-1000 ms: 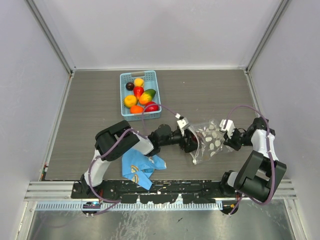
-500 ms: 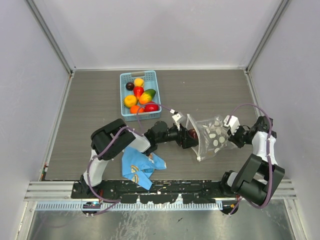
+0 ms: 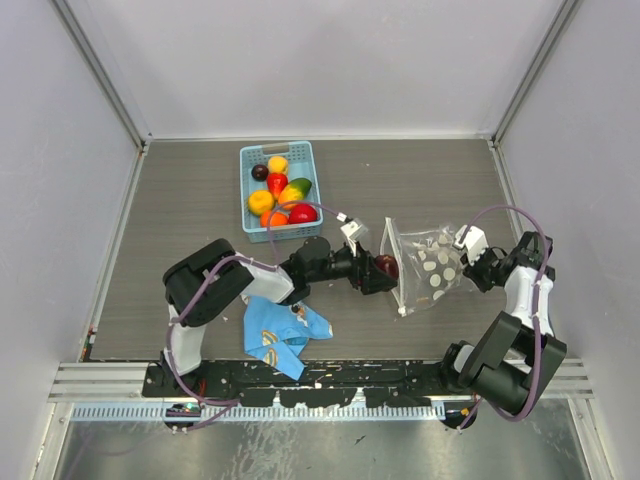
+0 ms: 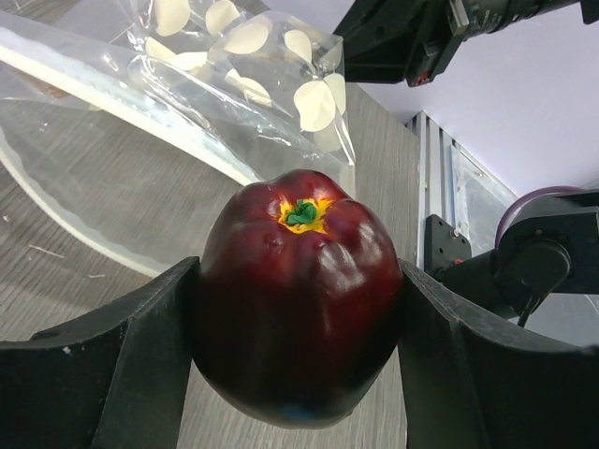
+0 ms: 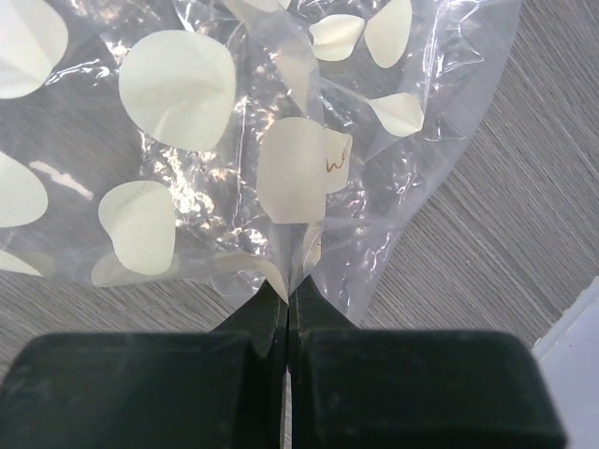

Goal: Open the zip-top bag and remove the fake food
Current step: Pick up the fake fruit from the zipper food storage bag.

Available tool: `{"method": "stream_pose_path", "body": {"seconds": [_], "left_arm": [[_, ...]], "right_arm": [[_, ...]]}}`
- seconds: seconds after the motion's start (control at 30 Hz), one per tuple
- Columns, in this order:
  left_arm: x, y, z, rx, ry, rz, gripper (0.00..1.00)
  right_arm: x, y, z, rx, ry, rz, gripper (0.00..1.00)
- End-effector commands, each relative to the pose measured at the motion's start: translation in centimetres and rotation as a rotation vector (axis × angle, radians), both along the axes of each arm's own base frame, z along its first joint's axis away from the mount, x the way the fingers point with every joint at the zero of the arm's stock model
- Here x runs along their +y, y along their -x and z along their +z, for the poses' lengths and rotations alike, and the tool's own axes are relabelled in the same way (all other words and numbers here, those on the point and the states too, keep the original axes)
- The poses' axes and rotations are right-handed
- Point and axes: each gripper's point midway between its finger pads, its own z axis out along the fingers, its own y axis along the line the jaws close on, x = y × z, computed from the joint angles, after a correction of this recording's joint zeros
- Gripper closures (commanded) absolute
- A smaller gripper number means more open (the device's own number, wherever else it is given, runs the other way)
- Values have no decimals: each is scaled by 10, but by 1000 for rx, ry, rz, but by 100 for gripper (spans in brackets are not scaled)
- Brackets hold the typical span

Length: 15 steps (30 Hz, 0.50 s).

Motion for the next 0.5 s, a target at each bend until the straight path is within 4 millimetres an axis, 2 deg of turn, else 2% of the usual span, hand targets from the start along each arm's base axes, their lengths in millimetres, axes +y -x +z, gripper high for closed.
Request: {"method": "stream_pose_path", "body": {"seconds": [0.0,0.47], "left_arm": [[7,1,28,-42,28,-7,84],[30,-1,39,-116,-62,2,84]], "right_arm": [[-9,-9,9,-49,8,-54,99],[-41,-21,14,-62,-24,-274,97]]}}
